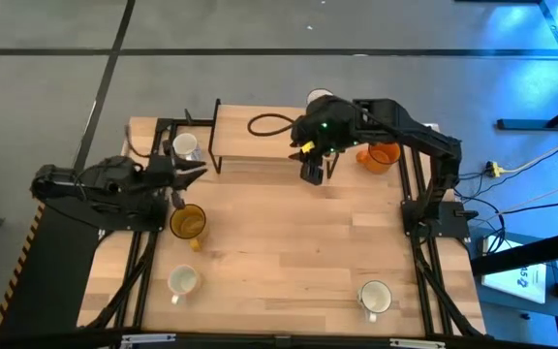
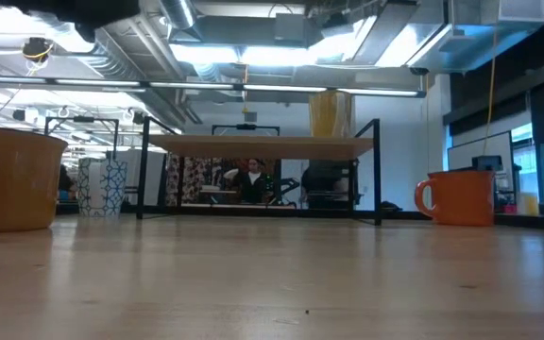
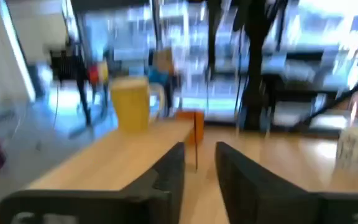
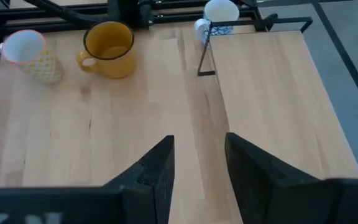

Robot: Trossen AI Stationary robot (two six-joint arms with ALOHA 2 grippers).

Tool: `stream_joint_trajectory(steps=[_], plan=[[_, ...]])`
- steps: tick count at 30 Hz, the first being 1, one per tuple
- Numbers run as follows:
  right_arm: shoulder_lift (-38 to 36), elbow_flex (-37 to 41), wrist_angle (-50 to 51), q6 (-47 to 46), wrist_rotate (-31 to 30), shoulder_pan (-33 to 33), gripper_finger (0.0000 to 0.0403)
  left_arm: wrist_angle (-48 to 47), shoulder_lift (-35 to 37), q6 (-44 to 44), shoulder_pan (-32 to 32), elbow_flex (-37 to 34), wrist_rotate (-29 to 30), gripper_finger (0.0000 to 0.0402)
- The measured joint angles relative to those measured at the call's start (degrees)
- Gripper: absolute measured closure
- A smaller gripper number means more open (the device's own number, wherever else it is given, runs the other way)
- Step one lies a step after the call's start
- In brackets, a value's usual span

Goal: Place coffee mugs
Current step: Put the yellow mug on the shelf

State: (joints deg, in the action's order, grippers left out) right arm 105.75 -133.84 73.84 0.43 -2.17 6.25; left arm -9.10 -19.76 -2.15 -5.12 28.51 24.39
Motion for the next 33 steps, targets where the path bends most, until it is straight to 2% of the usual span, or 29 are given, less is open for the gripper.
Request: stream_joint_trajectory(steps=[5,7,11,14,18,23,33], plan=[[-0.7,3.7,-0.9,-2.5,-0.4,-1.6,0.0274,-20.6,-9.0,14.2,2.4,10.9,-0.6,0.0247],[-1.7,7.2,-2.7,-3.7,-0.9,-2.3,0.0274,-29.4,-11.9,19.0,3.5,15.3,-2.9,0.0231],[-4.6,17.3,-7.8,-6.1,-1.3,-3.8,0.0274,-44.8,-17.1,26.1,5.5,22.6,-10.6,0.0222],[-7.9,25.8,-12.5,-8.7,-1.2,-4.6,0.0274,-52.1,-20.1,28.9,6.4,24.8,-15.3,0.0224],[-12.9,37.0,-19.0,-12.2,-1.3,-5.1,0.0274,-58.9,-23.2,29.9,6.5,23.9,-20.9,0.0225],[-18.3,48.1,-24.1,-16.7,-2.1,-5.3,0.0274,-63.7,-27.9,27.5,6.6,21.4,-21.1,0.0225],[-22.2,59.5,-26.5,-18.6,-3.3,-9.2,0.0274,-63.7,-39.2,23.9,7.8,18.6,-22.8,0.0225]])
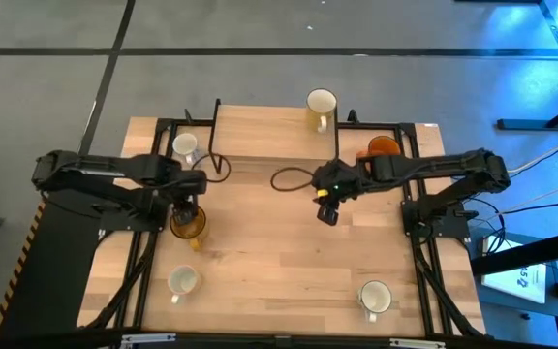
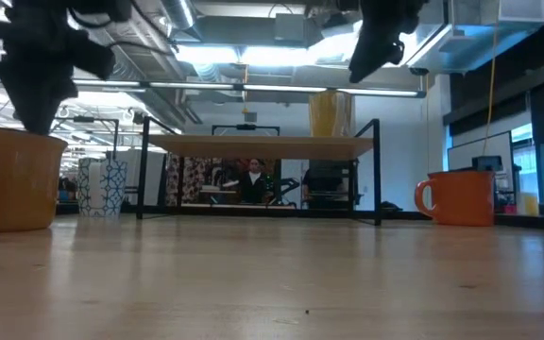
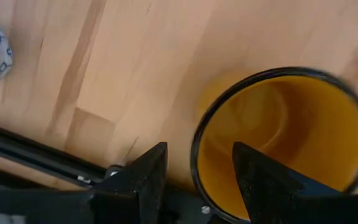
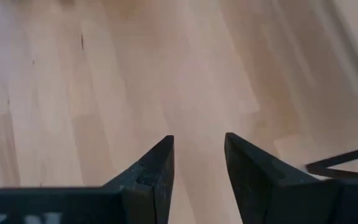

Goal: Place coffee mugs
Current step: Put the yellow mug on the shelf

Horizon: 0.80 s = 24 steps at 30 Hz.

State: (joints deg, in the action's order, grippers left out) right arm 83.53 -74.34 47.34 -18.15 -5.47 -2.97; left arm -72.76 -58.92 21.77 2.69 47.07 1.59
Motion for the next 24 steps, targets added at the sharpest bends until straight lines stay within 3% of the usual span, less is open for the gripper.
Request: stream_joint_trajectory(steps=[15,19,24], plan=[[-0.2,5.1,-0.6,1.9,0.0,-2.7,0.0274,5.0,-10.4,-2.3,2.7,-4.4,-2.5,0.0236],[-0.2,5.8,-0.7,3.5,-0.2,-2.7,0.0274,6.1,-11.3,-5.2,2.7,-4.4,-2.4,0.0277],[-0.2,6.8,-0.8,4.3,-0.4,-2.7,0.0274,5.9,-11.2,-9.5,2.7,-4.1,-2.9,0.0367]])
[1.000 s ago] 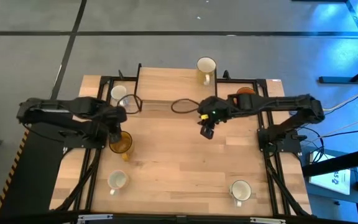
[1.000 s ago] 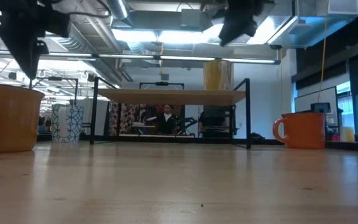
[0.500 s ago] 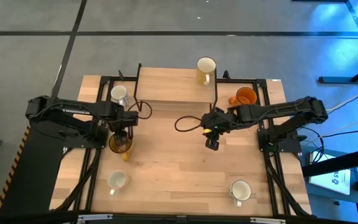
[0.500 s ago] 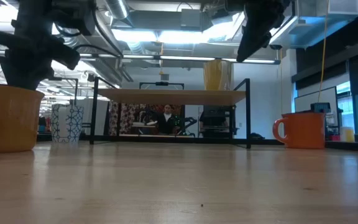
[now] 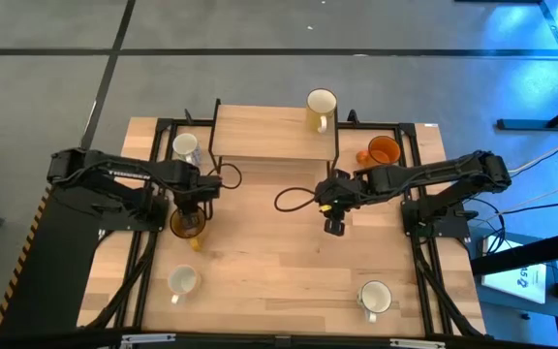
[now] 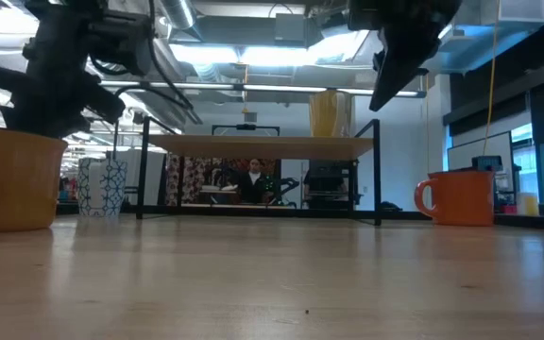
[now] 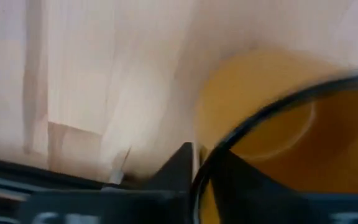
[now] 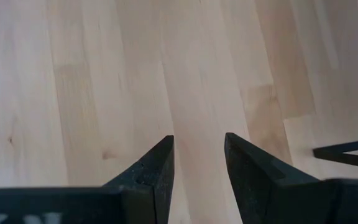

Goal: Place coffee mugs
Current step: Put the yellow mug on the shelf

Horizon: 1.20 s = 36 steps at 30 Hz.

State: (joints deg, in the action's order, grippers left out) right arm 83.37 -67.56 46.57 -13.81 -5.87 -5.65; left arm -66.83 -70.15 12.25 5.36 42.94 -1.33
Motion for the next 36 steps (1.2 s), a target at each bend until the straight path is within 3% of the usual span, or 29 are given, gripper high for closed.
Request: stream_joint_trajectory(steps=[2,7,12,20,25,36], plan=[[0.0,0.1,0.2,0.6,0.0,0.0,0.0274,-0.6,0.2,-0.1,-0.1,0.9,-1.1,0.0384],[-0.6,0.1,0.5,1.3,-0.1,0.0,0.0274,-1.3,0.0,-0.1,-1.0,7.0,1.5,0.0385],[-3.1,0.1,1.7,1.8,-2.2,0.0,0.0274,-5.6,0.0,-0.4,-1.3,18.6,0.9,0.0385],[-9.2,0.1,1.6,1.8,-6.3,0.0,0.0274,-5.8,-1.7,-1.7,0.8,36.6,4.9,0.0385],[-11.9,0.1,1.8,1.7,-7.2,0.0,0.0274,-9.4,-7.5,-6.9,4.8,47.8,8.5,0.0385],[-13.2,0.1,3.7,0.3,-11.2,0.0,0.0274,-15.6,-27.3,-18.4,18.8,73.3,8.1,0.0385]])
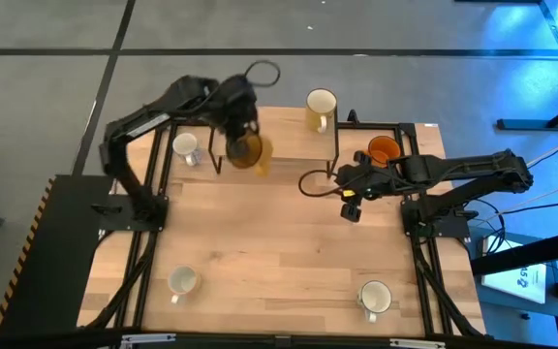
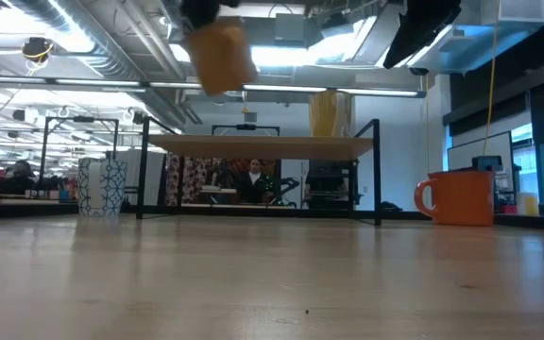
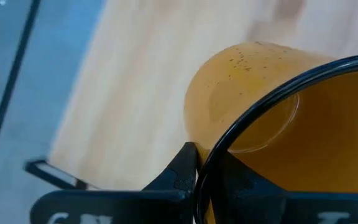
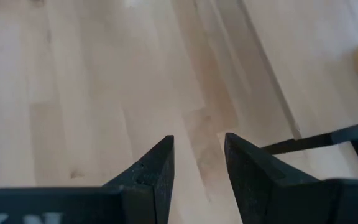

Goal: Place coffee mugs
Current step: Put the yellow mug on the shelf

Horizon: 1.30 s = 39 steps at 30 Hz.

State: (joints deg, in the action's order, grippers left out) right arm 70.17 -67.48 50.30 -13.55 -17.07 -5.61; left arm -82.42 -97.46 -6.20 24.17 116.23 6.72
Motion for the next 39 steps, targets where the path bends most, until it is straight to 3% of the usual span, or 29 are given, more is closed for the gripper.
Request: stream_joint_trajectory(steps=[6,13,20,33,39], plan=[[0.0,0.0,2.1,-5.0,-3.8,0.0,0.0274,1.7,-9.4,-4.0,6.0,9.5,-0.2,0.0385],[0.0,2.5,2.7,-9.4,-4.4,0.0,0.0274,4.9,-16.6,-6.4,10.8,13.8,-0.9,0.0385],[0.0,5.9,2.7,-14.6,-3.7,0.0,0.0274,8.4,-19.1,-7.1,13.3,14.0,-3.0,0.0385],[0.0,6.0,2.7,-14.7,-3.5,0.0,0.0274,10.6,-21.1,-6.3,14.8,14.0,-6.0,0.0378],[0.0,6.1,2.7,-14.7,-3.5,0.0,0.0274,12.3,-21.1,-6.4,14.7,14.0,-6.3,0.0353]])
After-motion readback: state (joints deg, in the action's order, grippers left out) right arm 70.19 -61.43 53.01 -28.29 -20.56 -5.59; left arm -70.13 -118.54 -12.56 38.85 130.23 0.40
